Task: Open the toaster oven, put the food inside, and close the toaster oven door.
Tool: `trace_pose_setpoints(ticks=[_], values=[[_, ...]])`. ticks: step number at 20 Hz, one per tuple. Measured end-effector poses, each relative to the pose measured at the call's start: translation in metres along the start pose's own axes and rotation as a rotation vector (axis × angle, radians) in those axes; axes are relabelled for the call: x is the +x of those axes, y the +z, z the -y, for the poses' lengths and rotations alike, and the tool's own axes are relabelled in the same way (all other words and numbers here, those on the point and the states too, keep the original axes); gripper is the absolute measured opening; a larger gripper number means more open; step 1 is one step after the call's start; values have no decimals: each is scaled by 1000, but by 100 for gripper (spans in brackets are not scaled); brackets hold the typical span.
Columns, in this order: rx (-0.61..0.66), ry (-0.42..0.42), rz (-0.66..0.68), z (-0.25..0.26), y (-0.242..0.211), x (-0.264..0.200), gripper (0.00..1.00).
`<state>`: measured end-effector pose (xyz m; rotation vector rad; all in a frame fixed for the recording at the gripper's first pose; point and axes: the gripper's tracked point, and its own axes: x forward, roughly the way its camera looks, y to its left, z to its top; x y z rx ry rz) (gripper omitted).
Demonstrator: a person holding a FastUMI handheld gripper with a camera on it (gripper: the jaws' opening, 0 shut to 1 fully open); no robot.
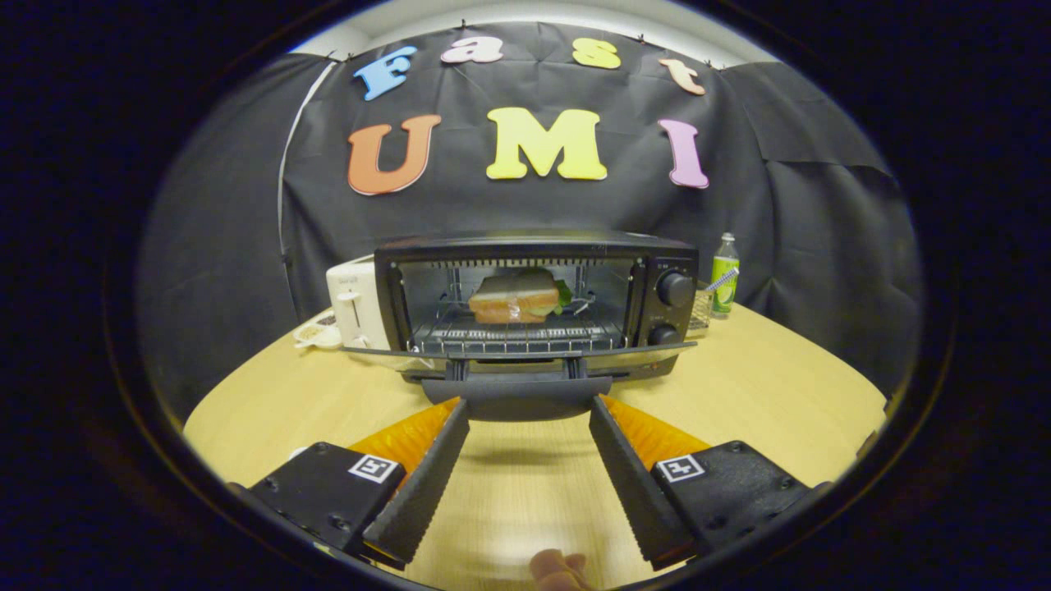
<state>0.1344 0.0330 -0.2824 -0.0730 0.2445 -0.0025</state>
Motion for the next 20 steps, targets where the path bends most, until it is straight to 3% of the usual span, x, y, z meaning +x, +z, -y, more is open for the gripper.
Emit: trace_pose_setpoints(ticks=[6,10,16,18,19,20], values=[[-49,-15,111,0,36,1,100],[-37,-7,97,2,38,-11,100],[24,5,90,21,48,-62,100],[42,1,119,35,66,-81,100],[31,-22,146,67,114,-103,100],[12,-57,180,79,126,-116,100]])
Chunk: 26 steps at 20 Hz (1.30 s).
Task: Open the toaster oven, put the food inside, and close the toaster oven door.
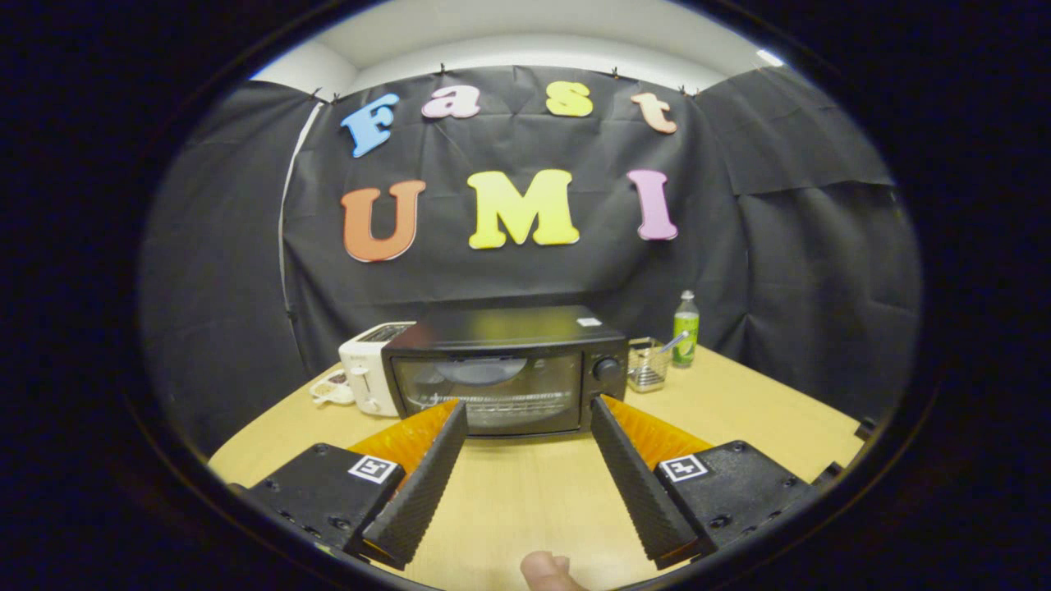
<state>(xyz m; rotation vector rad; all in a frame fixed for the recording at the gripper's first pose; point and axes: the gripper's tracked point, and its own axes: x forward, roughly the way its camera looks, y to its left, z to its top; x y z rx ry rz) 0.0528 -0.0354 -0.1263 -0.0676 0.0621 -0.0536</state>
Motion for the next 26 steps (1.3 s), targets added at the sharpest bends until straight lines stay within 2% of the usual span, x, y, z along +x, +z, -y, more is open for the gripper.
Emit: trace_pose_setpoints(ticks=[2,7,11,13,19,26], values=[[-18,-40,65,18,30,-24,100],[46,-20,127,36,87,-81,100],[47,-56,156,53,113,-112,100],[27,-49,180,51,124,-124,100],[-28,-21,237,40,134,-144,100],[-21,0,208,38,120,-138,100]])
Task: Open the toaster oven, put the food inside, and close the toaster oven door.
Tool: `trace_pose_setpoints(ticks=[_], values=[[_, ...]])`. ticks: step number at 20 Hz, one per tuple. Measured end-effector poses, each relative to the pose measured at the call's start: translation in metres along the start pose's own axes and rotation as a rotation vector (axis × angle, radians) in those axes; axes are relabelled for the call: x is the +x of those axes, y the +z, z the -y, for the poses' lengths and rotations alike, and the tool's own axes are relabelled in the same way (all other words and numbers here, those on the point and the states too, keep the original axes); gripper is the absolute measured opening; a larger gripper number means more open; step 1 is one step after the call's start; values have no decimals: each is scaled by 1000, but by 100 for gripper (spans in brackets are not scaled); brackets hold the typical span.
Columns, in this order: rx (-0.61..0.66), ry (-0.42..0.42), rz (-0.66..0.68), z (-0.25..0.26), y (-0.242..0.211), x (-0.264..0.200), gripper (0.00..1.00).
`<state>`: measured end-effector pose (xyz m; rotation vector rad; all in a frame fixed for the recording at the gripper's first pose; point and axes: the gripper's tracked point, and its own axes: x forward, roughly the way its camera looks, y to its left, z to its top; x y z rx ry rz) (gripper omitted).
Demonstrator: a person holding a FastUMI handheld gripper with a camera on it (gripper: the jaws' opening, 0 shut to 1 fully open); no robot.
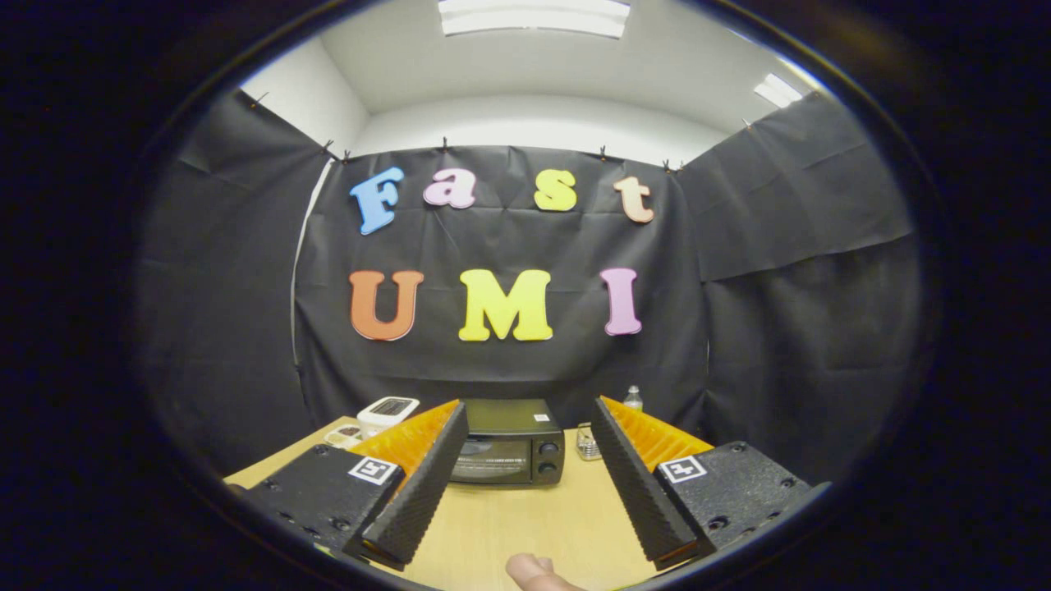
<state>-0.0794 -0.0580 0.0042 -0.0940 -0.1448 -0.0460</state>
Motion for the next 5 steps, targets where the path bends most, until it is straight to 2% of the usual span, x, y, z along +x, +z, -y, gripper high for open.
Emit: trace_pose_setpoints(ticks=[5], values=[[-5,11,-9,-4,-1,-3,100]])
